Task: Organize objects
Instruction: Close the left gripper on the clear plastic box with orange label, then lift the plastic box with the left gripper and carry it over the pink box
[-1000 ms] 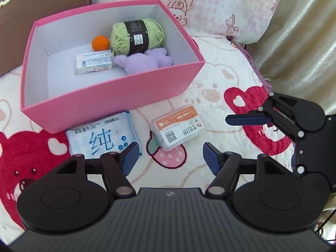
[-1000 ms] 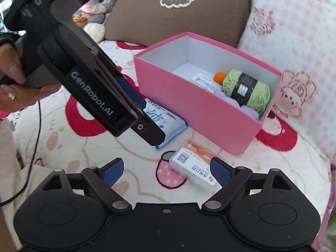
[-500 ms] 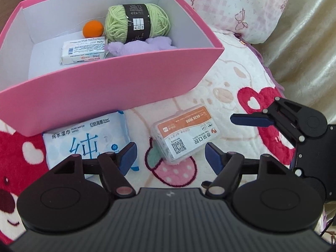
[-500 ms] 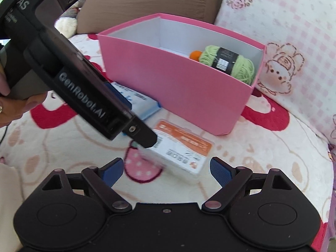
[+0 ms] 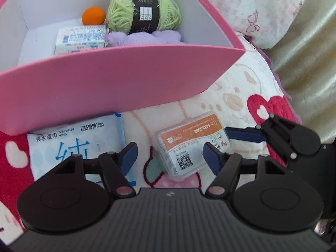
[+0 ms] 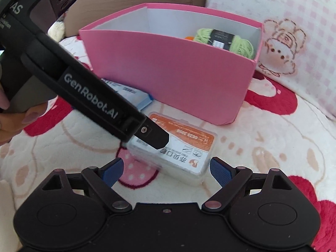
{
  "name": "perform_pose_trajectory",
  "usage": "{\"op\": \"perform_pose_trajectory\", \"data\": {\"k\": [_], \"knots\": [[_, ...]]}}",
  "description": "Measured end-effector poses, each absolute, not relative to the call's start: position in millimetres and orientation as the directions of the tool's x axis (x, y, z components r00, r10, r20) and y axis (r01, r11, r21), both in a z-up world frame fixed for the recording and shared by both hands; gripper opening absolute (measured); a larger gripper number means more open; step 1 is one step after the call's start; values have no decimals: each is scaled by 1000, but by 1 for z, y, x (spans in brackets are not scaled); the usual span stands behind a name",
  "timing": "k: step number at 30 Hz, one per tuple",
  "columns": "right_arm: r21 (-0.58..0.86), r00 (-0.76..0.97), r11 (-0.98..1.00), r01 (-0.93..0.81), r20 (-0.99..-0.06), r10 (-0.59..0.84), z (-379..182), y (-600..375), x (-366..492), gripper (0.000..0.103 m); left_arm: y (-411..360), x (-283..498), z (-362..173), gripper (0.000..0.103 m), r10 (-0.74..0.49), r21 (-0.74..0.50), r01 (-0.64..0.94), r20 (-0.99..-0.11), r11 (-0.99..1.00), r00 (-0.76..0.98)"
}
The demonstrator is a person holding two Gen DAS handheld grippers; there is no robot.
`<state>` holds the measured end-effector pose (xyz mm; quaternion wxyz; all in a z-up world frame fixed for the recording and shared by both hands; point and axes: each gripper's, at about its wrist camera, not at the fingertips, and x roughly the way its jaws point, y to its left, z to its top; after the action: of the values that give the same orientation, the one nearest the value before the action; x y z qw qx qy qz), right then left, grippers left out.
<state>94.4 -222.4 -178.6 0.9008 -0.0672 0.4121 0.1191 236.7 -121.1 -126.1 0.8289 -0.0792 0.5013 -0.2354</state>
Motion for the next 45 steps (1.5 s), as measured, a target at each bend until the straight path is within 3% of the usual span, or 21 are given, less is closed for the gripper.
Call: {"op": "perform_pose_trajectory", "data": {"k": [4, 26, 45], "knots": [[5, 617, 968, -252, -769, 165, -184, -223, 97, 92, -118, 245, -137, 51, -533, -477, 241, -781, 846, 326], [115, 566, 983, -141, -806, 175, -193, -234, 109, 94, -126, 241, -144, 50, -538, -505, 186, -786, 843, 304], [62, 519, 979, -194, -840, 157, -176, -213, 93, 93, -113, 211, -129, 49, -555, -490, 272, -783, 828, 279]]}}
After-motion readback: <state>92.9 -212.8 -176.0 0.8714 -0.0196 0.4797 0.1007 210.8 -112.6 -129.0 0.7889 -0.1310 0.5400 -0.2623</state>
